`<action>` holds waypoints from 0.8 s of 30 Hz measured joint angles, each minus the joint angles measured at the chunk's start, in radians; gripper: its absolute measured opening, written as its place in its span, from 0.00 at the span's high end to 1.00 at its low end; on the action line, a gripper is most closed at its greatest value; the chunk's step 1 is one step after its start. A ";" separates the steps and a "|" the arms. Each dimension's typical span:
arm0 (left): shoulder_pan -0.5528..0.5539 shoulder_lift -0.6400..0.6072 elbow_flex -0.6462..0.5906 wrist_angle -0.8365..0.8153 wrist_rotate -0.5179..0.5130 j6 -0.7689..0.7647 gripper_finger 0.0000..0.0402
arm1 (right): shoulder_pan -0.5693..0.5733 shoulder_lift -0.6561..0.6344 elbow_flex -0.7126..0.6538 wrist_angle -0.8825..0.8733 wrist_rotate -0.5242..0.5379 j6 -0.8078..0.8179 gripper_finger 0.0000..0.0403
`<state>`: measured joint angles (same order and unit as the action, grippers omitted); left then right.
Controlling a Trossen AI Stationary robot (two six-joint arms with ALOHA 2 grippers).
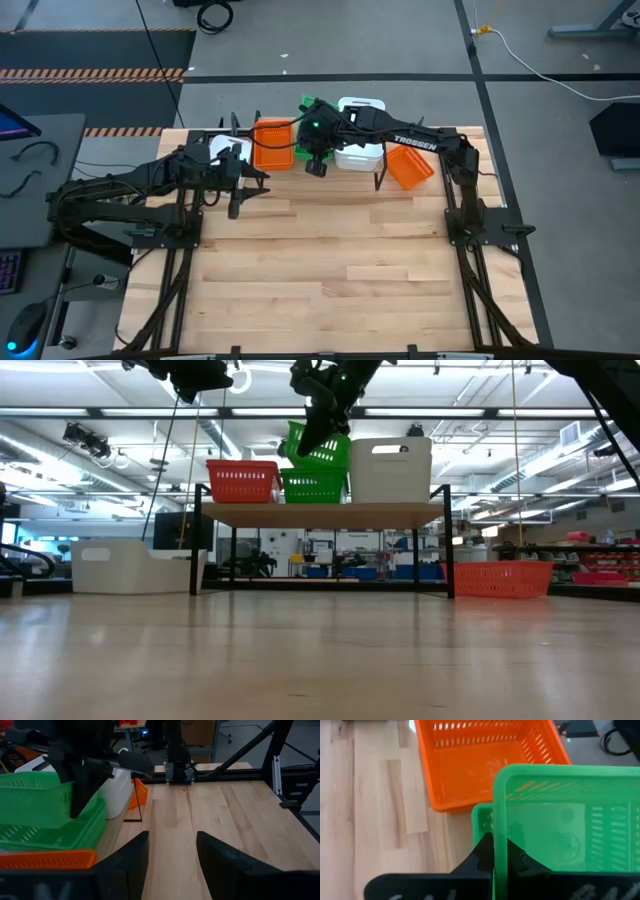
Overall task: Stack baskets on shelf by color
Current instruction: Stack the green bin on top of the stacked green bins on the shelf
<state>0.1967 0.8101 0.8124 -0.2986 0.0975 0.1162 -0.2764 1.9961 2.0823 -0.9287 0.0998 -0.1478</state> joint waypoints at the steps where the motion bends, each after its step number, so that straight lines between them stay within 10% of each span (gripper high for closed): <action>1: 0.000 0.000 0.000 0.000 0.000 0.000 0.57 | 0.000 0.001 0.000 -0.010 -0.005 0.000 0.98; 24: 0.000 0.000 0.000 -0.001 0.000 0.000 0.57 | 0.015 0.034 0.001 -0.043 -0.022 0.067 0.98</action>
<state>0.1970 0.8104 0.8124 -0.2996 0.0978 0.1165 -0.2611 2.0300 2.0830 -0.9720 0.0774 -0.0807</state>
